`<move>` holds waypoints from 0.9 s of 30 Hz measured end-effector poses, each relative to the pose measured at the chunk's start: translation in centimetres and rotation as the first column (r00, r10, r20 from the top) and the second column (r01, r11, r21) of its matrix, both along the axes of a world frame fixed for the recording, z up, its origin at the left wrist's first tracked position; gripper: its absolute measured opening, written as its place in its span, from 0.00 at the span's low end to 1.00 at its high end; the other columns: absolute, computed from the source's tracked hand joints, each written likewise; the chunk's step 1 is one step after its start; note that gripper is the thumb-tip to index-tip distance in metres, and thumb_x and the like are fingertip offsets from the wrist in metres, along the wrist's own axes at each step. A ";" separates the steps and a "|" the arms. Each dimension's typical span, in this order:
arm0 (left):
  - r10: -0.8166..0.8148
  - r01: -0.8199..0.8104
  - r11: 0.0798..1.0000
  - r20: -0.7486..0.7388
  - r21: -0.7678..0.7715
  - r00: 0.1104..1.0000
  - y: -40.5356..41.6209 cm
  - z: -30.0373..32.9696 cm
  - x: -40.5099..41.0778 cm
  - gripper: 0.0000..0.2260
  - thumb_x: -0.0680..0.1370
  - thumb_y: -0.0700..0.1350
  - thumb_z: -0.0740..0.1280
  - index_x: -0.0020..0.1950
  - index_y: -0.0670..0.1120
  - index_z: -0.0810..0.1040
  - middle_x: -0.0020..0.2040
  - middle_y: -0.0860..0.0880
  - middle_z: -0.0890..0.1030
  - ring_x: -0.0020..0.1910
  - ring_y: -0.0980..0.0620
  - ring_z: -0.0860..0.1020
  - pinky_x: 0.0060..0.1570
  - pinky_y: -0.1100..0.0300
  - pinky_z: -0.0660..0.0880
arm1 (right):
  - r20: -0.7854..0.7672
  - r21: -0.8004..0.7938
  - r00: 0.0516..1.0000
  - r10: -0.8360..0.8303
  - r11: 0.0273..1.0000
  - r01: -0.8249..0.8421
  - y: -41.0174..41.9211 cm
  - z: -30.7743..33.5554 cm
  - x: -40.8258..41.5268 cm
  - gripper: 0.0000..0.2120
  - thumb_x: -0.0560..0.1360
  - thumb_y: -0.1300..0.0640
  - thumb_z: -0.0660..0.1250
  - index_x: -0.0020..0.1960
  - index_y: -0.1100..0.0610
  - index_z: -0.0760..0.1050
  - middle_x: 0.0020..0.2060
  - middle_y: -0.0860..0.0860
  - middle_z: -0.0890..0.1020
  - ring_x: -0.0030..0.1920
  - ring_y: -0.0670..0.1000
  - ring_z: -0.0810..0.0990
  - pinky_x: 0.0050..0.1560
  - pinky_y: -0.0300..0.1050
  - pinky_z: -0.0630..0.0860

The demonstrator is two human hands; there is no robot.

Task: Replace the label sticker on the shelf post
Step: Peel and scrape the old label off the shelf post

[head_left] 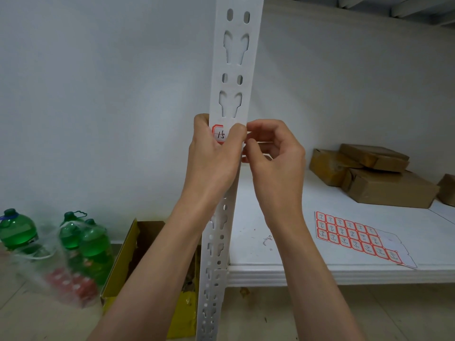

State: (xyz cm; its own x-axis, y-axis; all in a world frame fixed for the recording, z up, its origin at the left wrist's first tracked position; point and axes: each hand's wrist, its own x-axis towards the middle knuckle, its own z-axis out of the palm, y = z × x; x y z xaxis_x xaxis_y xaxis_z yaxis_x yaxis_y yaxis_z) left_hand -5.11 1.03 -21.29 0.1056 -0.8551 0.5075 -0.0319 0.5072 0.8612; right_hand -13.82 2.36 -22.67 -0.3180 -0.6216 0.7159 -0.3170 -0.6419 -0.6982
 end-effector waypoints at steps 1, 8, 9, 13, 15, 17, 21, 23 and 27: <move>-0.008 0.008 1.000 0.003 0.002 1.000 0.0 0.0 0.1 0.09 0.81 0.46 0.63 0.59 0.48 0.68 0.43 0.56 0.75 0.33 0.73 0.75 0.28 0.76 0.70 | -0.008 -0.012 1.000 0.003 1.000 -0.003 0.0 0.0 0.0 0.09 0.79 0.64 0.68 0.52 0.50 0.78 0.45 0.45 0.83 0.46 0.47 0.84 0.49 0.47 0.84; -0.176 0.193 0.968 -0.118 0.157 0.977 0.5 0.6 2.1 0.19 0.77 0.53 0.57 0.58 0.40 0.74 0.54 0.41 0.82 0.50 0.47 0.80 0.52 0.49 0.77 | -0.066 -0.230 0.988 -0.137 0.966 0.118 -0.1 -0.6 -0.2 0.03 0.78 0.62 0.71 0.51 0.58 0.82 0.45 0.49 0.84 0.46 0.46 0.83 0.47 0.37 0.81; -0.181 0.204 0.964 -0.143 0.168 0.973 0.7 0.6 2.2 0.22 0.75 0.54 0.56 0.59 0.39 0.74 0.57 0.39 0.82 0.53 0.43 0.80 0.57 0.44 0.76 | -0.074 -0.274 0.981 -0.178 0.950 0.152 -0.2 -0.7 -0.2 0.03 0.78 0.62 0.71 0.51 0.58 0.83 0.46 0.50 0.84 0.46 0.46 0.83 0.47 0.35 0.81; -0.184 0.206 0.964 -0.136 0.169 0.974 1.0 0.6 2.2 0.26 0.71 0.56 0.57 0.61 0.40 0.74 0.59 0.39 0.80 0.62 0.36 0.76 0.65 0.34 0.71 | -0.125 -0.387 0.947 -0.297 0.893 0.230 -0.5 -1.3 0.0 0.07 0.75 0.63 0.75 0.53 0.59 0.85 0.46 0.52 0.84 0.46 0.41 0.81 0.50 0.29 0.76; -0.181 0.203 0.965 -0.139 0.165 0.974 1.0 0.6 2.2 0.25 0.71 0.57 0.57 0.59 0.40 0.74 0.60 0.38 0.79 0.60 0.36 0.77 0.64 0.34 0.71 | -0.134 -0.420 0.929 -0.345 0.869 0.262 -0.7 -1.7 0.1 0.08 0.74 0.64 0.76 0.53 0.60 0.85 0.46 0.53 0.84 0.47 0.41 0.79 0.50 0.28 0.76; -0.180 0.203 0.965 -0.145 0.163 0.973 1.0 0.5 2.1 0.27 0.69 0.59 0.58 0.58 0.41 0.74 0.60 0.37 0.78 0.56 0.38 0.77 0.63 0.34 0.71 | -0.140 -0.450 0.913 -0.384 0.846 0.286 -0.9 -1.8 0.3 0.07 0.74 0.65 0.76 0.52 0.61 0.85 0.44 0.55 0.84 0.47 0.40 0.77 0.50 0.27 0.75; -0.164 0.184 0.970 -0.133 0.161 0.977 0.8 0.5 2.0 0.28 0.66 0.61 0.59 0.58 0.43 0.75 0.58 0.41 0.79 0.60 0.40 0.77 0.60 0.38 0.75 | -0.136 -0.465 0.900 -0.413 0.829 0.310 -1.0 -1.6 0.6 0.04 0.74 0.66 0.76 0.48 0.63 0.85 0.42 0.56 0.83 0.45 0.40 0.76 0.49 0.26 0.74; -0.155 0.171 0.974 -0.115 0.147 0.981 0.6 0.5 1.9 0.23 0.69 0.58 0.58 0.53 0.43 0.73 0.51 0.44 0.78 0.53 0.44 0.76 0.54 0.45 0.74 | -0.131 -0.458 0.898 -0.420 0.829 0.320 -1.0 -1.5 0.8 0.03 0.74 0.66 0.75 0.48 0.63 0.84 0.42 0.55 0.83 0.45 0.40 0.76 0.49 0.26 0.74; -0.147 0.155 0.982 -0.081 0.107 0.986 0.3 0.2 1.8 0.17 0.71 0.57 0.56 0.50 0.45 0.72 0.47 0.49 0.75 0.48 0.50 0.74 0.49 0.52 0.73 | -0.137 -0.459 0.894 -0.426 0.827 0.324 -1.1 -1.5 1.0 0.03 0.75 0.65 0.75 0.48 0.63 0.84 0.42 0.55 0.83 0.43 0.43 0.79 0.47 0.30 0.77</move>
State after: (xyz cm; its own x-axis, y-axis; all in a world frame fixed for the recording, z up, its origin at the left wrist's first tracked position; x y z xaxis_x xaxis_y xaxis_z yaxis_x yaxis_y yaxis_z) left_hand -3.32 1.34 -21.04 0.0039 -0.9152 0.4029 0.1027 0.4011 0.9103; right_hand -12.84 1.25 -24.15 -0.2651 -0.1168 0.9571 -0.7071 -0.6513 -0.2753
